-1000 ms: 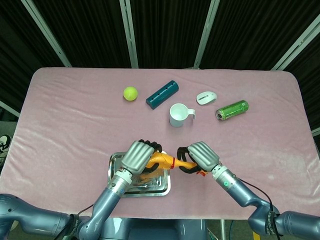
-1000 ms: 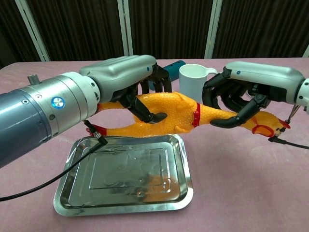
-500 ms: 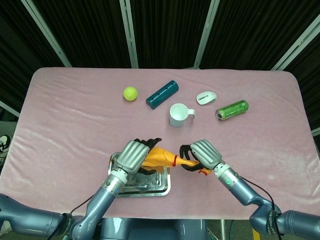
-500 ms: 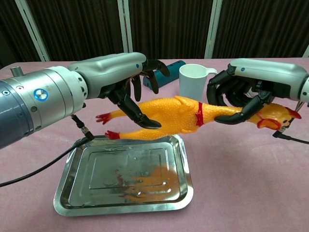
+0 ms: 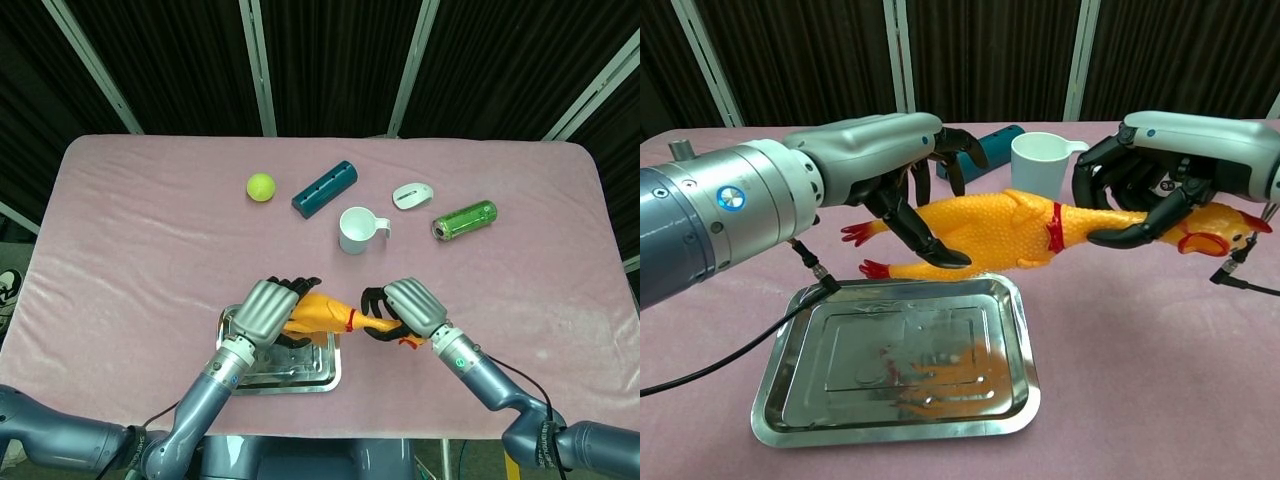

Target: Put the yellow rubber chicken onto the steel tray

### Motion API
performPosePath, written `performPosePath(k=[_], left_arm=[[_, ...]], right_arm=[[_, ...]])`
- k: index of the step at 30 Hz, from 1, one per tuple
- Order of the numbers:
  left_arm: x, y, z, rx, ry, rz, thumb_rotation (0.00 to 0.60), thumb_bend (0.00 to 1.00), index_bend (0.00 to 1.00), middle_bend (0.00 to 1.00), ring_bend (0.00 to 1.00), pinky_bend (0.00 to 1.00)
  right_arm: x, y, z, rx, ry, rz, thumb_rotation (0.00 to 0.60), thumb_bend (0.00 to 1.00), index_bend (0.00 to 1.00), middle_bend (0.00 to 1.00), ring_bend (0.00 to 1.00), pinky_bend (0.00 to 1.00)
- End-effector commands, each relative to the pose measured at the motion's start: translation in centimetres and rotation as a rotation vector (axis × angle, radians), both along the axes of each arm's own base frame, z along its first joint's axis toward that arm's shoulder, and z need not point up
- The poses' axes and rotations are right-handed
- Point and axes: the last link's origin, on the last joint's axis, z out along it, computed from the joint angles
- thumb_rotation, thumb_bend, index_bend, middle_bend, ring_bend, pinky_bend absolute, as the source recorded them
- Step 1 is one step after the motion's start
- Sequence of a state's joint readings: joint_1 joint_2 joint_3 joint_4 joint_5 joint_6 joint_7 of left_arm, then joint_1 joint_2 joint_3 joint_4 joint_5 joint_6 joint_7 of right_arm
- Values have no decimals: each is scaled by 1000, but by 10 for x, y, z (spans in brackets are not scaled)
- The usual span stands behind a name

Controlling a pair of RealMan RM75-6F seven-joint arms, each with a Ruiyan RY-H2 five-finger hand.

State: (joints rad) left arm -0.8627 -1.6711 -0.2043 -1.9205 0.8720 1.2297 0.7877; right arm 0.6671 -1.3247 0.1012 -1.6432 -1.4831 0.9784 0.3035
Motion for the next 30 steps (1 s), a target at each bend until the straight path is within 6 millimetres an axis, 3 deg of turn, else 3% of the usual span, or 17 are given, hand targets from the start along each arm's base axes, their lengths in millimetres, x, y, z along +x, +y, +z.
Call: performPosePath(k=[1, 5, 11, 16, 22, 30], left_arm=[[1, 0, 0, -1, -1, -2, 600, 105, 174, 283, 387, 403], [3, 0, 0, -10, -1, 1, 600, 163, 186, 288, 387, 403], [6, 0, -2, -28, -5, 4, 600, 401, 261, 348, 402, 407], [10, -1, -6, -32, -22, -4, 600, 537, 473, 553, 543, 485], [11, -2, -8, -22, -36, -8, 600, 667, 654, 730, 690, 566], [11, -3, -7, -10, -66, -18, 600, 748, 793, 868, 804, 654]], right_arm=[[2, 2, 2, 18, -26, -4, 600, 809, 1000, 785, 760, 879], [2, 4, 4, 36, -47, -2, 600, 809, 1000, 786, 760, 879], [3, 7, 5, 48, -60, 4, 600, 809, 1000, 787, 761, 879], [5, 9, 5, 54, -67, 12, 600, 809, 1000, 788, 761, 879], [5, 10, 7, 55, -72, 17, 600, 810, 1000, 789, 762, 880], [6, 14, 7, 61, -82, 26, 600, 810, 1000, 789, 763, 880]])
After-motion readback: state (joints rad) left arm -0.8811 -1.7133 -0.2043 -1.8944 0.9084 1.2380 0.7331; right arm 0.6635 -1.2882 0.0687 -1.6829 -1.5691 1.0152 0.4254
